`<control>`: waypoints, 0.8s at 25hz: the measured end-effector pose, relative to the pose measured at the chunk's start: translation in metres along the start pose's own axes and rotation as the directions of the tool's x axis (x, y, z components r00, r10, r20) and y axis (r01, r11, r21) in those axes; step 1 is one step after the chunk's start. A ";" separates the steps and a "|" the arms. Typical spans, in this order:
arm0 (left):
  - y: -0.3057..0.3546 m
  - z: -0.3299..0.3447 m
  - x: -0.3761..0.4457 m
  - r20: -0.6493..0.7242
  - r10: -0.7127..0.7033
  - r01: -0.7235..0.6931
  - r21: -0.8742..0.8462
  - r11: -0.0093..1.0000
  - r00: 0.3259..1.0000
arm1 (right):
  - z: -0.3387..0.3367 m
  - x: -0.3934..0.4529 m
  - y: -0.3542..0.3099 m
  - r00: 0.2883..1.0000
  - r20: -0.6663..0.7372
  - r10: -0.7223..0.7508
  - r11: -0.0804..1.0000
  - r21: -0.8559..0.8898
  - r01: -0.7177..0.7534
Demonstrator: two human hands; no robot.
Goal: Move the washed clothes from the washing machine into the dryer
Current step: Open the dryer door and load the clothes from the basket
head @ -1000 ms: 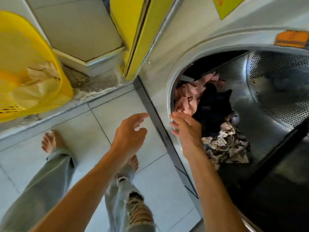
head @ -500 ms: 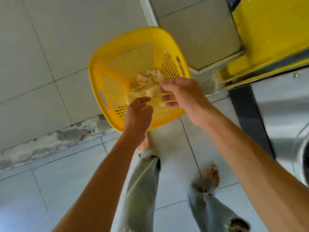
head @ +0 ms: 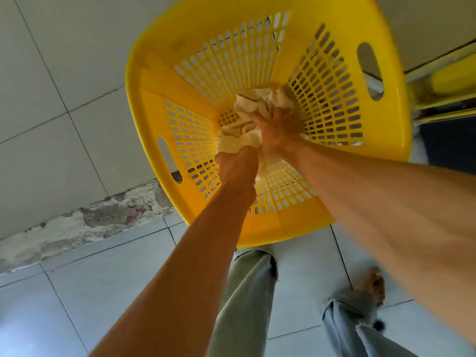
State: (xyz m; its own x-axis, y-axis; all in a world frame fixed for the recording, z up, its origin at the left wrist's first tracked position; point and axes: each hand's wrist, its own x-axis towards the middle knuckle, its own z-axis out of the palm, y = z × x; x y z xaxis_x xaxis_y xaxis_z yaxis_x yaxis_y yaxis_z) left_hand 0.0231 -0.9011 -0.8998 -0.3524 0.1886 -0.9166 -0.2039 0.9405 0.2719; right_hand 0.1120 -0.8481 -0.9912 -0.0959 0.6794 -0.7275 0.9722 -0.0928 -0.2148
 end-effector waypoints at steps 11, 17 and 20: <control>0.023 -0.029 -0.094 0.454 0.089 0.087 -0.352 0.932 0.886 | -0.102 -0.210 -0.007 0.997 0.023 0.067 0.341 0.939 -0.045; -0.006 0.033 -0.225 0.624 0.083 0.010 -0.145 0.989 0.777 | -0.139 -0.342 0.079 0.964 -0.106 0.246 0.236 0.971 0.046; -0.050 0.090 -0.272 0.598 0.079 -0.051 -0.064 0.997 0.798 | -0.142 -0.399 0.137 0.914 -0.134 0.384 0.198 0.978 0.061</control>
State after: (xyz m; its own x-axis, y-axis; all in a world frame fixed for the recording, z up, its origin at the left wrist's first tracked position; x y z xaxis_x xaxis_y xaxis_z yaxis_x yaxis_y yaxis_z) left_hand 0.2115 -0.9735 -0.6908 0.2489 0.3936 -0.8849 -0.2436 0.9098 0.3362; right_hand 0.3138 -1.0281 -0.6380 0.3140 0.6829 -0.6595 -0.0219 -0.6893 -0.7242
